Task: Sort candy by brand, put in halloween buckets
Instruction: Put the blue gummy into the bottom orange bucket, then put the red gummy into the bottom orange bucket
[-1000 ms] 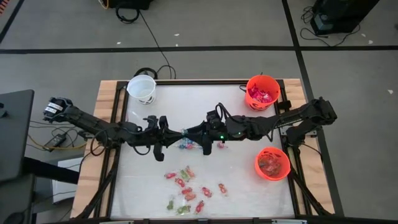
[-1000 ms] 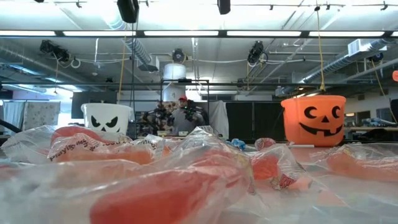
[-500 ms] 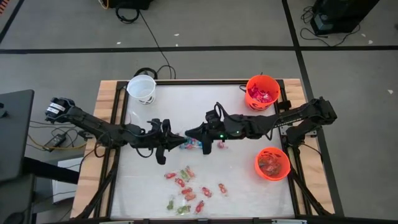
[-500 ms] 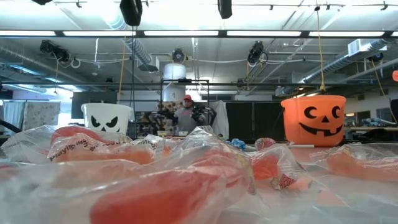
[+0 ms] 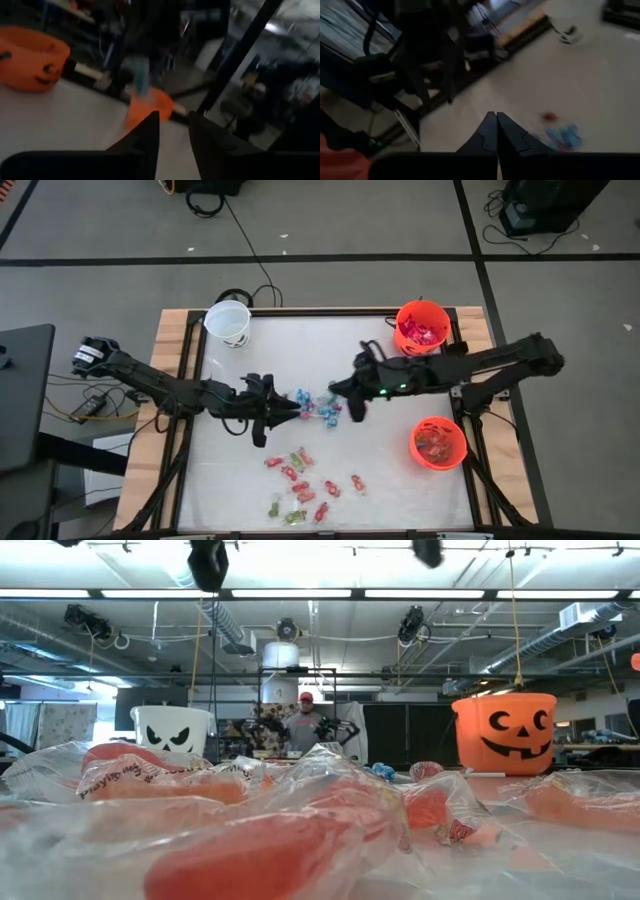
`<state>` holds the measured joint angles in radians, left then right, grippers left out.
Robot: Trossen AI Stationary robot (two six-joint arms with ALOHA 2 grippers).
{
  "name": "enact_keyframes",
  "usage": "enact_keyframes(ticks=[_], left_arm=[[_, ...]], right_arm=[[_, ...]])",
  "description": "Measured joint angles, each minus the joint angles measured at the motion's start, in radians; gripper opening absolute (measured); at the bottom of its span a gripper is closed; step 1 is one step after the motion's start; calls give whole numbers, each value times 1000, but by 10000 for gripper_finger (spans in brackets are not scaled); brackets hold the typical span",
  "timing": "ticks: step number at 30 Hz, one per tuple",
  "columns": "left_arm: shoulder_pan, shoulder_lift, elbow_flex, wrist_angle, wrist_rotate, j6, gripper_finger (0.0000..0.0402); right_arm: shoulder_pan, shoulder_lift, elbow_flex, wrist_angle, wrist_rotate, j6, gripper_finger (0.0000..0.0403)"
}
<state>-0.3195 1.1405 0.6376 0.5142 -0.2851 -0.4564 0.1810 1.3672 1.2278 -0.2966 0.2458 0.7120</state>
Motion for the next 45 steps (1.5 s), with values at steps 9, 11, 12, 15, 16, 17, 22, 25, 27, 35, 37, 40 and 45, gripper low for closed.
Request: enact_keyframes(ticks=[9, 11, 12, 15, 16, 17, 22, 25, 27, 35, 37, 40, 45], left_arm=[[0, -40, 0, -251, 181, -80, 127], [0, -44, 0, -296, 194, -99, 127], [0, -44, 0, -307, 194, -109, 127], [0, -44, 0, -351, 195, -150, 127], [0, -44, 0, -365, 195, -155, 127], [0, -44, 0, -375, 194, -157, 127], [0, -42, 0, -417, 194, -158, 127], [-3, -42, 0, -454, 193, -158, 127], [-8, -33, 0, -496, 192, -158, 127], [-17, 6, 0, -594, 193, -154, 127], [-17, 6, 0, -593, 191, -152, 127], [-17, 6, -2, -598, 180, -131, 127], [-32, 37, -3, -654, 176, -66, 131]], right_arm=[[68, -217, 0, -483, -6, 181, 2], [97, -250, 0, -581, -13, 240, 2], [115, -265, 0, -625, -15, 269, 2], [181, -292, 0, -740, -6, 339, 2], [206, -295, 0, -778, -5, 371, 2], [231, -296, 0, -816, -6, 404, 2], [365, -278, 0, -998, -16, 596, 2], [435, -256, 0, -1085, -49, 707, 2], [474, -238, -3, -1122, -64, 770, 2], [565, -148, -116, -1122, -94, 921, 17], [579, -119, -137, -1121, -115, 941, 35], [589, -87, -140, -1118, -110, 943, 71], [582, -87, -101, -1133, -55, 996, 141]])
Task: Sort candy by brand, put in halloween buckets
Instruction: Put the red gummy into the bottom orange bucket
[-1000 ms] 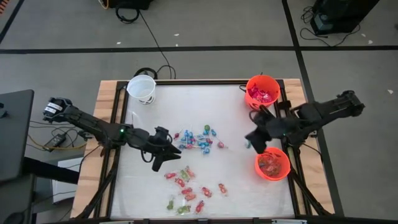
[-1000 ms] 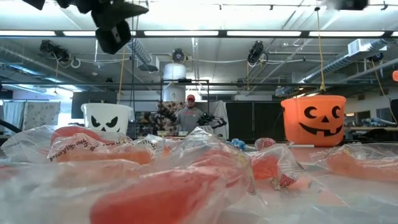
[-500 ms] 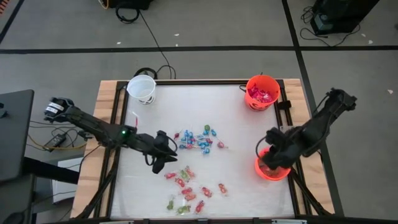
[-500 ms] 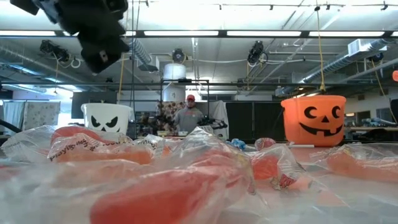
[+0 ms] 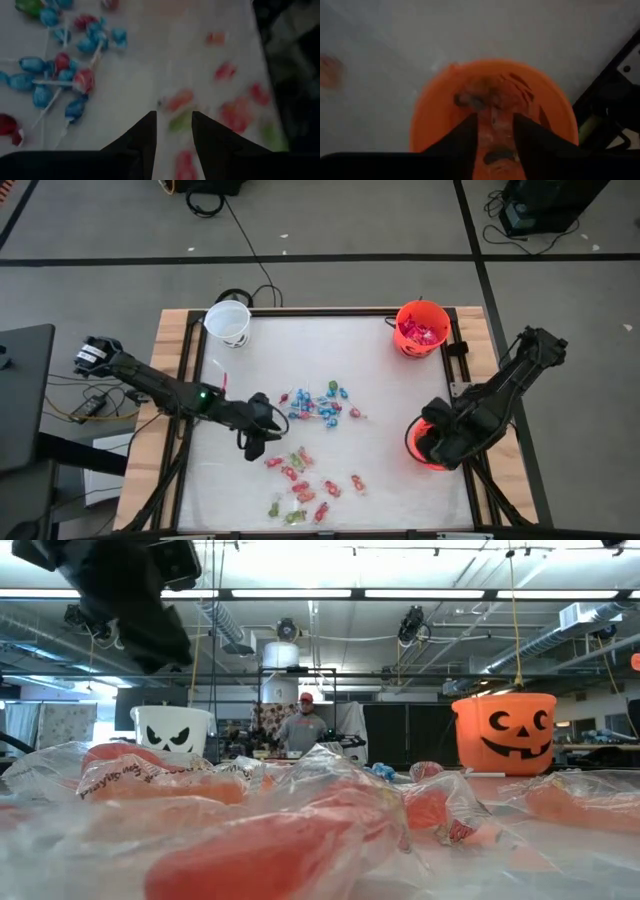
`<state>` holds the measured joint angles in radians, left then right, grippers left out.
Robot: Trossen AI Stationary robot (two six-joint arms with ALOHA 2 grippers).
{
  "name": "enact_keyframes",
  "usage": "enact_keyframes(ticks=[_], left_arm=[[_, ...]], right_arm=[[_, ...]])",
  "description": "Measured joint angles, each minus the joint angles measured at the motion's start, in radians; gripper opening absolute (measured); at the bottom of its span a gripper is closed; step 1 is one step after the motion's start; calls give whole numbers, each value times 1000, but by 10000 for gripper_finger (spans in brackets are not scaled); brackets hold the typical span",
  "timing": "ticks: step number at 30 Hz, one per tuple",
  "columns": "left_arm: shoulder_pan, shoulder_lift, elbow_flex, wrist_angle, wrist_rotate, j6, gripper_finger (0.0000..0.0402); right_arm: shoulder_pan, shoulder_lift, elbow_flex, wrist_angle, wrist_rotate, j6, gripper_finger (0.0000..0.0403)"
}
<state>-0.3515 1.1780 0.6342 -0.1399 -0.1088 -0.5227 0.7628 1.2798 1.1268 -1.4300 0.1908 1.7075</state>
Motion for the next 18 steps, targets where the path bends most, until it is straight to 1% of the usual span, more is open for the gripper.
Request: enact_keyframes(ticks=[3, 6, 8, 12, 16, 18], left_arm=[[-27, 48, 0, 3, 3, 26, 139], [-52, 100, 0, 12, 31, 41, 145], [-67, 133, 0, 13, 58, 49, 147], [-98, 192, 0, 37, 103, 17, 148], [-128, 272, 0, 55, 93, -24, 148], [-127, 304, -2, 91, 127, -34, 148]], right_arm=[[2, 2, 65, -20, 136, 42, 165], [-2, 6, 127, -12, 282, 44, 169], [-13, 6, 156, -6, 340, 33, 167], [-40, 6, 183, -1, 359, -13, 166], [-64, 9, 183, 9, 360, -46, 166], [-77, 12, 183, 24, 363, -65, 166]])
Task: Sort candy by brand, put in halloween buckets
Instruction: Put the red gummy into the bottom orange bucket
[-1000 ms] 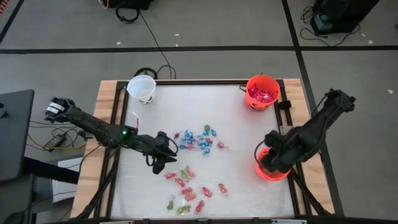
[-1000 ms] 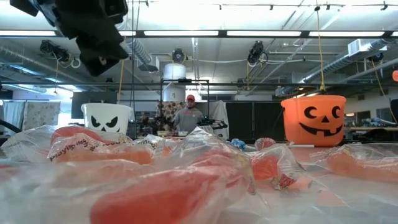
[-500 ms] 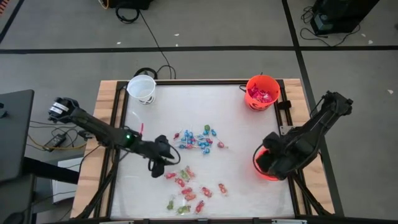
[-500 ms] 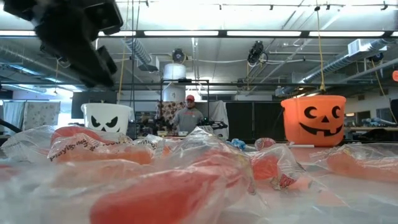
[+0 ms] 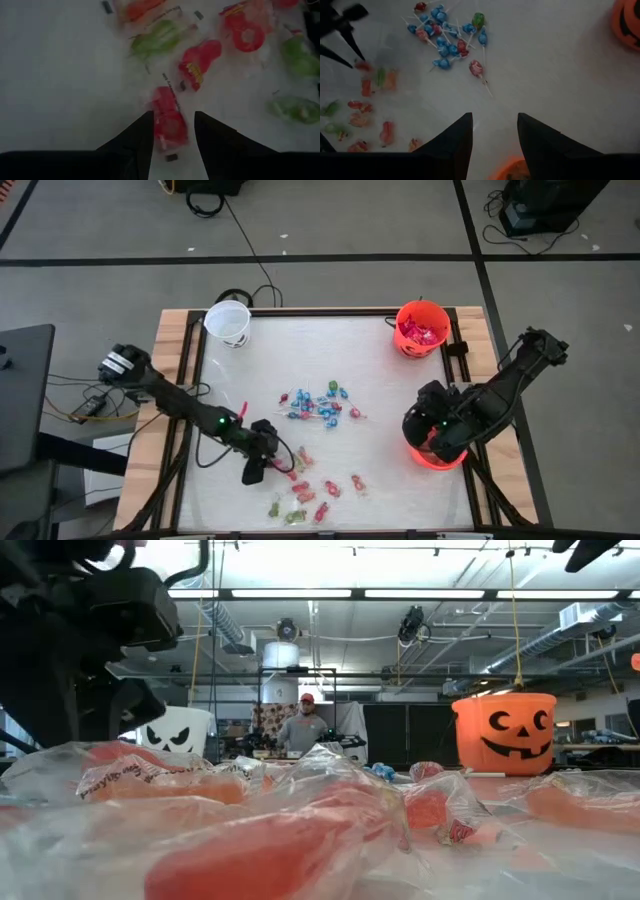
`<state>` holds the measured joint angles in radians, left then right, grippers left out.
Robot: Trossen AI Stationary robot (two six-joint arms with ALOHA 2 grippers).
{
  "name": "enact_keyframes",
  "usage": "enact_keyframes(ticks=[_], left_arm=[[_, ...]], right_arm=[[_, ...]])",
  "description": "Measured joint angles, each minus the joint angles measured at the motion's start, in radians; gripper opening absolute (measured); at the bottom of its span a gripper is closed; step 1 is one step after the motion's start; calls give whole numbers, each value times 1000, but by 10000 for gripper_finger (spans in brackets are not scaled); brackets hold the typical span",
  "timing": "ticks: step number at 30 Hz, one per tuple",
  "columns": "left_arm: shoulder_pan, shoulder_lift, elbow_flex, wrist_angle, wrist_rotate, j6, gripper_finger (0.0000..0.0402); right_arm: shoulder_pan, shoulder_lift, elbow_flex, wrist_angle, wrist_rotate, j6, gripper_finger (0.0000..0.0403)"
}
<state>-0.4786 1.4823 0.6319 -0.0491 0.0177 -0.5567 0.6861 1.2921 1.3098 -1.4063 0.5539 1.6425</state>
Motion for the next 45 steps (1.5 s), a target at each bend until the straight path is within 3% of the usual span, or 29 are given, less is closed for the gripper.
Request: enact_keyframes(ticks=[6, 11, 15, 19, 23, 28, 36, 45], left_arm=[[7, 14, 0, 39, 32, 0, 147], [7, 30, 2, -85, -93, -49, 137], [7, 66, 6, -94, -107, -55, 121], [6, 78, 4, -56, -100, -86, 87], [7, 74, 3, -44, -100, -132, 18], [6, 41, 3, -24, -100, -191, 4], [9, -149, 15, 32, -286, -209, 2], [9, -309, 57, 143, -509, -66, 1]], right_arm=[[-34, 17, 0, 75, 3, -79, 166], [-47, 27, 0, 129, 4, -130, 166], [-48, 32, 0, 146, 11, -164, 166], [-47, 32, 0, 148, 17, -192, 166], [-48, 32, 0, 148, 40, -226, 166], [-48, 31, 0, 149, 63, -233, 163], [-52, 31, -24, 310, 70, -358, 158], [-135, 31, -92, 709, 69, -642, 158]])
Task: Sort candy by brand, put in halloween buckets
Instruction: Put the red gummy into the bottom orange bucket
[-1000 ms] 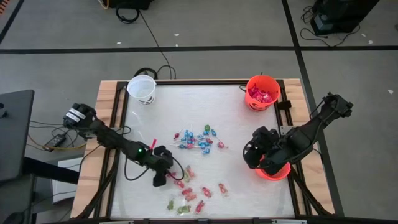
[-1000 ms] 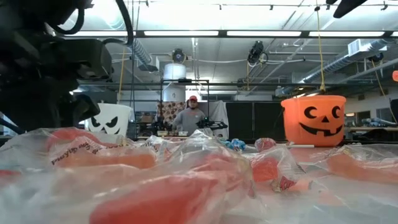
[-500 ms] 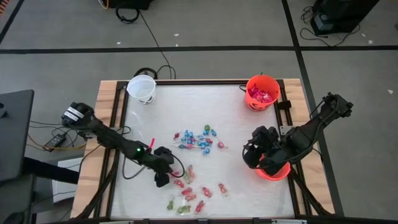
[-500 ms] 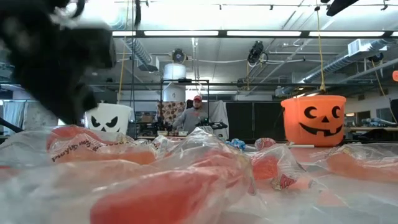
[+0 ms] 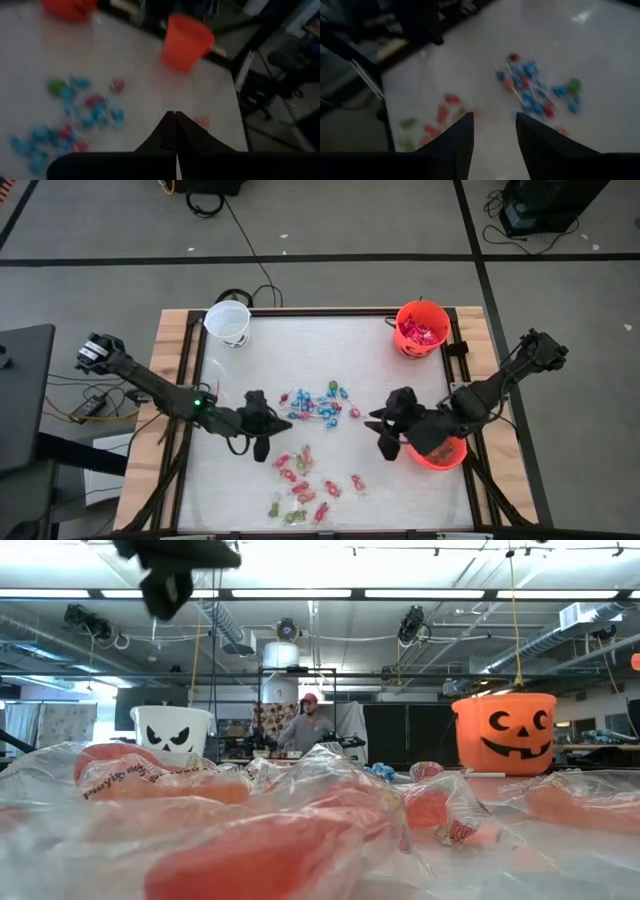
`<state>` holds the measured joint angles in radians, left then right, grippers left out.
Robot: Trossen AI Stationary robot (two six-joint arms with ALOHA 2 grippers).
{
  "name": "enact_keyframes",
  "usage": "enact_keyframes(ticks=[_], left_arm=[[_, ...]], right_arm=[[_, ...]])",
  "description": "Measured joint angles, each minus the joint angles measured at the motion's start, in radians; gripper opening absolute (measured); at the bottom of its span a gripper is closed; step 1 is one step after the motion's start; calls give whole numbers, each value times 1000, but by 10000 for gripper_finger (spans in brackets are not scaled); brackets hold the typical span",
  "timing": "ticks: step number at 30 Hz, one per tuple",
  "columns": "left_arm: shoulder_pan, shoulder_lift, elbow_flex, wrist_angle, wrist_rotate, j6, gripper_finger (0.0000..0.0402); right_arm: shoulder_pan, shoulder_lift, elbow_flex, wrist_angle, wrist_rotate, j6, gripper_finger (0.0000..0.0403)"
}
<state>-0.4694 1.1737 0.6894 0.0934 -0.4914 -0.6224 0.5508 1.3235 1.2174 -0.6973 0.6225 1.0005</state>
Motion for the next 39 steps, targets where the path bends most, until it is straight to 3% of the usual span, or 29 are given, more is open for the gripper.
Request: enact_keyframes(ticks=[7, 13, 18, 23, 31, 39], left_arm=[[0, 4, 85, -2, -20, 187, 1], [1, -24, 132, -7, 10, 252, 1], [0, -5, 127, -247, 133, 220, 18], [-30, 75, 126, -426, 206, 183, 66], [-50, 314, 106, -340, 252, 77, 146], [-33, 499, 109, -261, 309, -14, 151]], right_arm=[[-147, 0, -124, 449, -195, -58, 158], [-200, 59, -169, 705, -252, -90, 158], [-234, 150, -169, 704, -350, -64, 158], [-240, 203, -169, 718, -390, -10, 158], [-229, 207, -169, 722, -390, 29, 158], [-218, 195, -169, 708, -384, 38, 158]])
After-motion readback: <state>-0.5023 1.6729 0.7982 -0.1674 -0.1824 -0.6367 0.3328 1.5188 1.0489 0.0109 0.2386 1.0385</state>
